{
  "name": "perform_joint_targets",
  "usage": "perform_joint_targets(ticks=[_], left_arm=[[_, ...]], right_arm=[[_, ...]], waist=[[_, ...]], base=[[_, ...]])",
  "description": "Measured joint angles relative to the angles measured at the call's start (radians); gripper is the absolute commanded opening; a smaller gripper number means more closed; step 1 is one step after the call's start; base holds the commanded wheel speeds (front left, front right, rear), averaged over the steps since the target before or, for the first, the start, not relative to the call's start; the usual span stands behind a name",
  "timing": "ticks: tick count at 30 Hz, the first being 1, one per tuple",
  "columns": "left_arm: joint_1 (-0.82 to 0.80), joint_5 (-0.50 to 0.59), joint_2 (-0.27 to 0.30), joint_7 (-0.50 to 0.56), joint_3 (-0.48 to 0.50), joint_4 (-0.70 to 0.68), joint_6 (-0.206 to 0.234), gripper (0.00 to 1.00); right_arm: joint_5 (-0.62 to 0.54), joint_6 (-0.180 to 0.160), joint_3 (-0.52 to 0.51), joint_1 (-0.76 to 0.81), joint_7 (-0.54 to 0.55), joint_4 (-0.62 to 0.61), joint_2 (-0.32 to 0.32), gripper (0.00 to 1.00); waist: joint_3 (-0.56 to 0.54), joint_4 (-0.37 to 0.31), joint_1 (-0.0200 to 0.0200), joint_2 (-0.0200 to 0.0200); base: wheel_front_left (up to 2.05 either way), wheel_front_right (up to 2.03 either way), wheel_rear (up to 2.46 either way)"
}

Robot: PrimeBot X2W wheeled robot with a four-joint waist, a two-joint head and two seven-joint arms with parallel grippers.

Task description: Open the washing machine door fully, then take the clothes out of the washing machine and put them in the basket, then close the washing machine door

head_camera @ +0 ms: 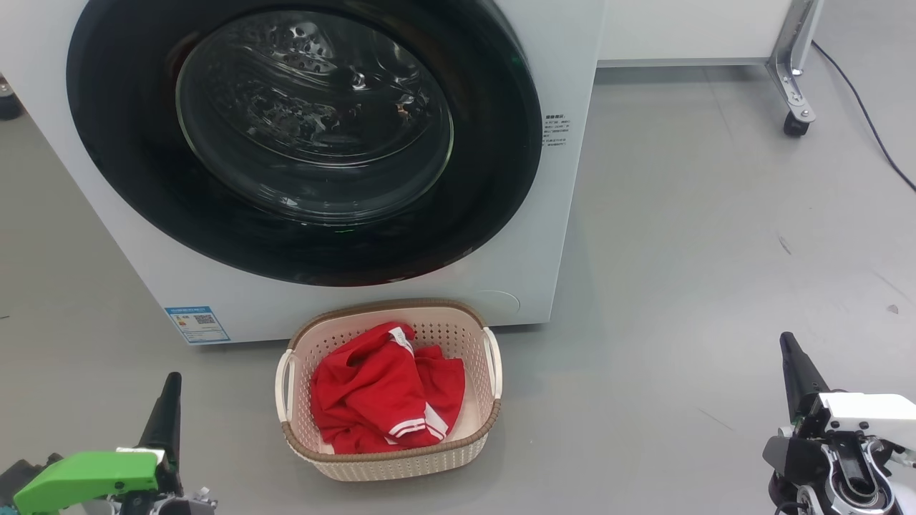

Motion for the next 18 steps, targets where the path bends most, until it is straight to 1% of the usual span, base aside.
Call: perform_joint_targets(ticks=[18], left_arm=[[-0.009, 0.0, -0.001, 0.003, 0.003, 0.002, 0.0, 0.0]], right_arm=[[0.0, 0.0, -0.002, 0.0, 0.001, 0.0, 0.001, 0.0]], waist=[[0.0, 0.0, 0.0, 0.0]], base=[[0.0, 0.0, 0.0]])
